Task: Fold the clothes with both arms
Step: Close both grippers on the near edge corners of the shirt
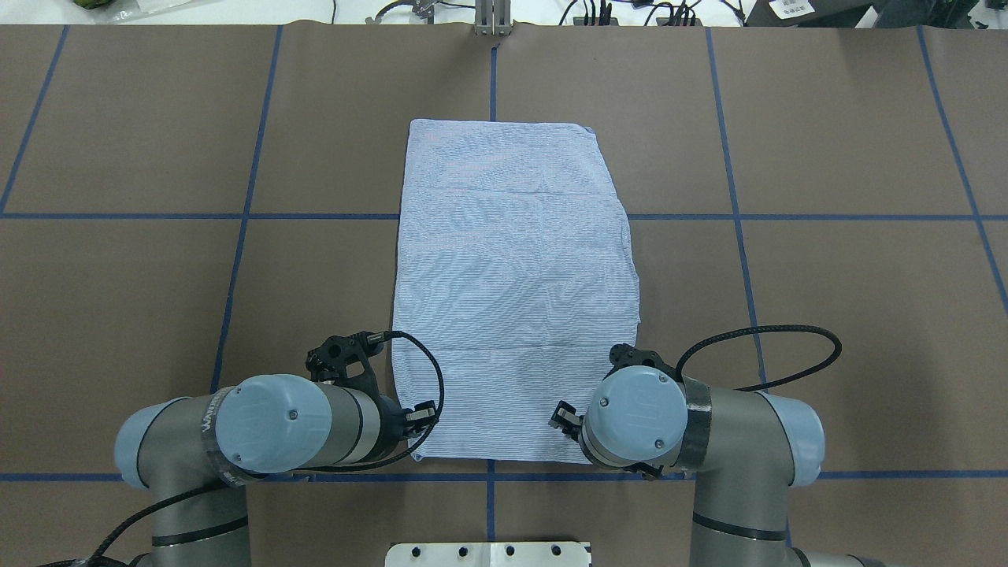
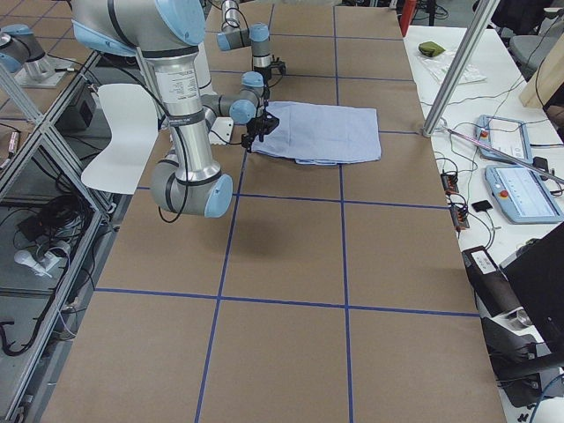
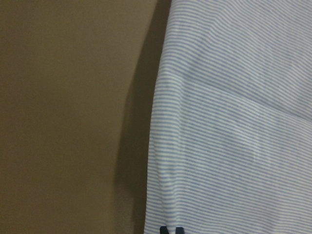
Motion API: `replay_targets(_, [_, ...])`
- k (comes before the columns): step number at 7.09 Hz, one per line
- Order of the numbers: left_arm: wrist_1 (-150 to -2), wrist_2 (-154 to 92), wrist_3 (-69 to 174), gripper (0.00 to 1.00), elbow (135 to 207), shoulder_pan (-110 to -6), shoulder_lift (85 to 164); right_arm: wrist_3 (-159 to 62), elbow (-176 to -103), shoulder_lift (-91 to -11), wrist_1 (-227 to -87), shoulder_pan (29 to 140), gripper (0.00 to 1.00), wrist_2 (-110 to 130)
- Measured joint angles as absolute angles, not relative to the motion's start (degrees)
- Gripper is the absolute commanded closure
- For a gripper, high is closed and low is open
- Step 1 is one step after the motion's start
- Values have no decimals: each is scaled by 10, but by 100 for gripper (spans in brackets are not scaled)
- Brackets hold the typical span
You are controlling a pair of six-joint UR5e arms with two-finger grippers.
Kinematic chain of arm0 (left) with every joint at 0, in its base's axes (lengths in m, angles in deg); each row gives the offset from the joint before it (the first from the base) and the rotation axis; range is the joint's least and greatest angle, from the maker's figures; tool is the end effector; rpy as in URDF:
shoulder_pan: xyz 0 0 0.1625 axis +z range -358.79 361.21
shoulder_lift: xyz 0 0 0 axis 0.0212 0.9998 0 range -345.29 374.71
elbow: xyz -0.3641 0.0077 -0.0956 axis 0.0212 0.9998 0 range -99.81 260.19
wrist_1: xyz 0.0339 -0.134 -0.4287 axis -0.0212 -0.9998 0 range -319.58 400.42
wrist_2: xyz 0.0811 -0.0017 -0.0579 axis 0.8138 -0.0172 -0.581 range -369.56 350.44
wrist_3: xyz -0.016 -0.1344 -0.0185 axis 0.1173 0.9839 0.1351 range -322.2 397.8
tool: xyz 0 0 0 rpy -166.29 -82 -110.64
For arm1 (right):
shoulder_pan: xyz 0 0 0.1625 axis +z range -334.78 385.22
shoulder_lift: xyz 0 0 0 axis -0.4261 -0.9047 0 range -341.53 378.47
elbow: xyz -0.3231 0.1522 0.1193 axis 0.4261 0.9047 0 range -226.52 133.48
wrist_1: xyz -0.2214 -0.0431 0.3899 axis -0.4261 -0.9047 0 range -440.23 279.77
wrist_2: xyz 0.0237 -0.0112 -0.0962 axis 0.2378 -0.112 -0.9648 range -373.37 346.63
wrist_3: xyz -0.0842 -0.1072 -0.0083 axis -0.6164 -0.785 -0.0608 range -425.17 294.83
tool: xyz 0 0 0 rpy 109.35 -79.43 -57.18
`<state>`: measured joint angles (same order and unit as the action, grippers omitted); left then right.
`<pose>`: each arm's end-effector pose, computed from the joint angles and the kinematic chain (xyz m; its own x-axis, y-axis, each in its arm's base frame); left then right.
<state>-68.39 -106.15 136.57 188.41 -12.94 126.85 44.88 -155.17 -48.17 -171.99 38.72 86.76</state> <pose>0.5893 -0.2699 0.2165 0.4689 -0.2743 -0.8396 0.2212 0.9567 -0.1890 -0.5889 -0.2538 0.2584 0.6563 0.5046 0.5609 -0.3665 0.8630 -0.3476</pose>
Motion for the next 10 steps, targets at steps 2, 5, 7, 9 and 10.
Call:
replay_targets(2, [-684,-1061,1365,100,1884,-129,1268,449,-1552,-480,-1719,386,7,867])
replay_targets(5, [-684,-1061,1365,100,1884,-129,1268,449,-1552,-477,-1713,384,7,864])
replay_targets(7, [-684,-1061,1365,100,1884,-129,1268,450,-1544,-479,-1682,381,7,862])
replay_targets(9, [-684,-1061,1365,100,1884,-129,1268,450,-1536,-481,-1671,379,7,861])
replay_targets(10, [-684,-1061,1365,100,1883,-129,1269,450,-1534,-481,-1671,379,7,860])
